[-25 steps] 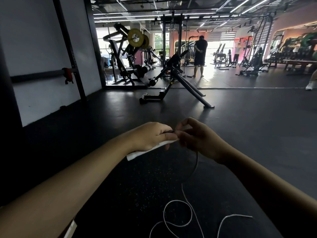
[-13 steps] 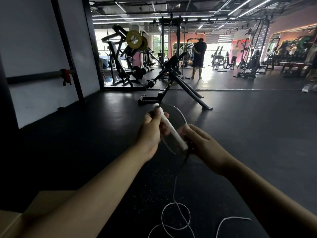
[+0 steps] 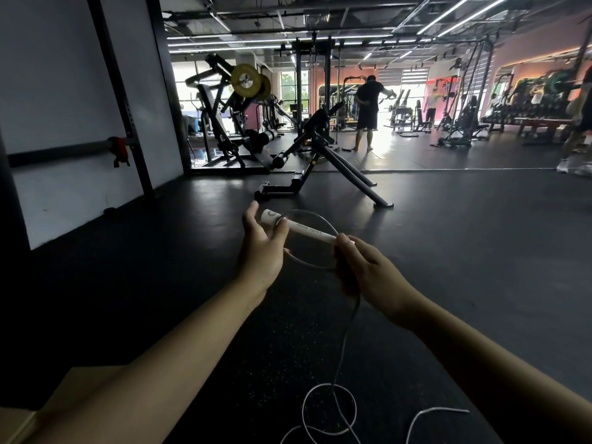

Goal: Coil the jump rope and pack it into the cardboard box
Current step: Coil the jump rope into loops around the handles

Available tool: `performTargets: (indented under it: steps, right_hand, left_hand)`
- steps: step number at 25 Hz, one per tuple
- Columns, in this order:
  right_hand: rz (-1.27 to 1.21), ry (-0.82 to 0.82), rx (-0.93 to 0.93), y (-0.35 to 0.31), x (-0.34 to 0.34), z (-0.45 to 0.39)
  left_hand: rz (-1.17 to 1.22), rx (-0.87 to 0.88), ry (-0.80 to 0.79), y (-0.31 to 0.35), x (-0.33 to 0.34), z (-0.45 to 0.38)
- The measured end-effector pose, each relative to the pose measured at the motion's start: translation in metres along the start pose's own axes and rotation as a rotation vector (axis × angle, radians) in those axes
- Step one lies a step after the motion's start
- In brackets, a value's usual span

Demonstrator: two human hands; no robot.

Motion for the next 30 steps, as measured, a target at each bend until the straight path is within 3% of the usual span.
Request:
performTargets:
  steps: [3,4,5,8,13,16,19,23,27,30]
  right_hand:
    - [0.164,-0.088,-0.002,-0.006,-0.006,-0.006]
    - [0.224,-0.137,-0.007,-0.012,-0.005,-0.007]
    - [0.286,-0.182,-0.011,-0.017,-0.002,-0.008]
    - [0.435,-0.283,-0.032,-0.029,0.003,-0.006]
    - [0.440,-0.284,-0.101,-0.041,-0.002,0.004]
    - [0.239,-0.187,-0.113,-0.044,-0.018,0.006]
    - [-0.035,-0.116,-0.034,-0.032,-0.044,0.006]
    - [-0.207,-0.089,0.064,-0.013,-0.040,0.001]
    - [-0.117,-0.096,0.022,-0.014,-0.003,0.008]
    - [-0.173,0.093,-0.026,-0.018,-0.001,0.005]
  left_hand:
    - [-0.619,0.568,0.001,0.052,-0.003,0.006]
    - [-0.762,0.700,-0.094,0.065,0.012,0.012]
    - [-0.847,0.727,-0.243,0.069,0.028,0.017]
    - [-0.833,0.471,-0.628,0.058,0.058,0.023]
    - [-0.846,0.316,-0.792,0.043,0.065,0.032]
    - [-0.618,0.231,-0.760,0.040,0.062,0.035]
    - [-0.128,0.134,-0.619,0.048,0.047,0.020]
    - [0.537,-0.007,-0.385,0.054,0.050,0.015]
    - [0.740,-0.081,-0.113,0.049,0.057,0.018]
    - [0.610,-0.060,-0.033,0.039,0.057,0.020]
Point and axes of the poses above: each hand's wrist, its own z-axis away from the middle knuckle, its own x-axis out of the palm, y = z × x, the point moved 10 cm from there along -z, towards the middle knuckle, and after that the axes turned 4 degrees about -z, right-handed, at the moved point
